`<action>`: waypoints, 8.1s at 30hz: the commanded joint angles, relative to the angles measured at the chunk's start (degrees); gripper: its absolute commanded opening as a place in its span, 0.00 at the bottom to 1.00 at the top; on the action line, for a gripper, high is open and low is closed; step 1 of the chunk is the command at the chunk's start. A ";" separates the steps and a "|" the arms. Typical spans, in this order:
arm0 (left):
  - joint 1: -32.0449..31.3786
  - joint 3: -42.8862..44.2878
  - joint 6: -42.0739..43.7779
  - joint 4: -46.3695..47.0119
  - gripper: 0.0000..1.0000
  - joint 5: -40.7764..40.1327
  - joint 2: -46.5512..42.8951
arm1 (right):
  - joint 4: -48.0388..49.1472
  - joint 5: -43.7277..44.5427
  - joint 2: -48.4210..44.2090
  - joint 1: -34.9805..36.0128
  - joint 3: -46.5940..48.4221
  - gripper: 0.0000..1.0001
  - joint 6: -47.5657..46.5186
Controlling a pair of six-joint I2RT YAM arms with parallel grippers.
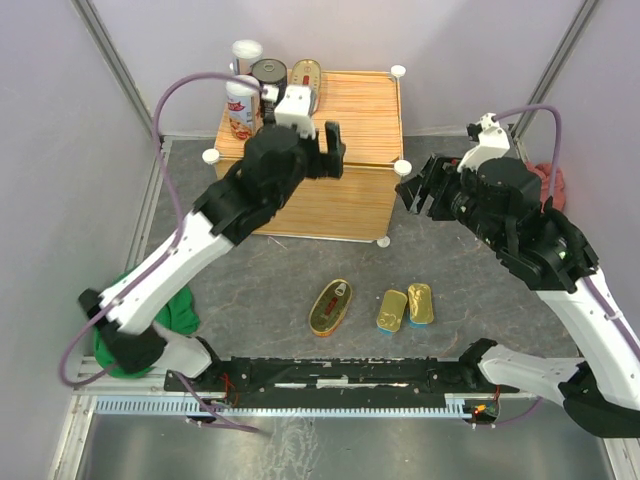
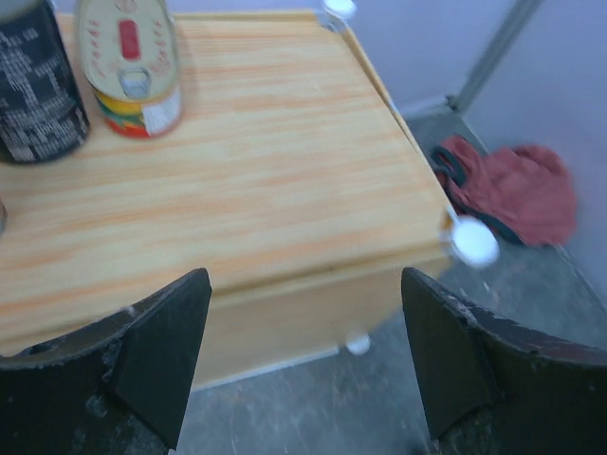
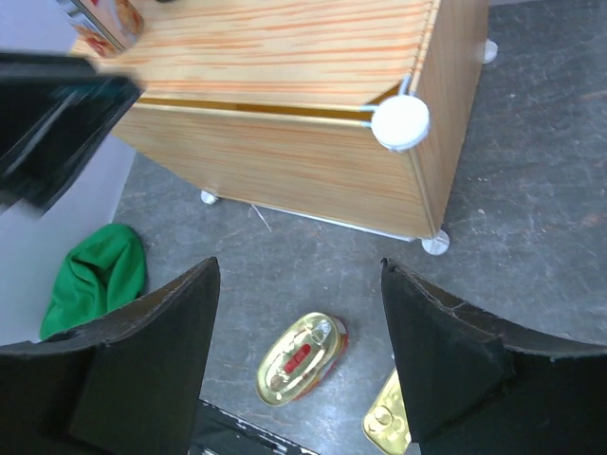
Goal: Place and organize the canned foods onto the counter
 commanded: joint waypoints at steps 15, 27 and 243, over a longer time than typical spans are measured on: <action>-25.80 -38.23 -14.43 -4.83 0.88 -0.20 -22.63 | -7.11 6.06 -9.02 -0.17 -11.92 0.77 0.62; -27.75 -52.79 -22.91 0.02 0.89 1.98 -18.91 | -9.40 7.08 -14.71 -0.20 -19.71 0.78 4.08; 11.53 43.97 0.63 -40.98 0.58 0.64 26.58 | -4.93 2.85 -11.73 -0.25 -15.50 0.79 1.83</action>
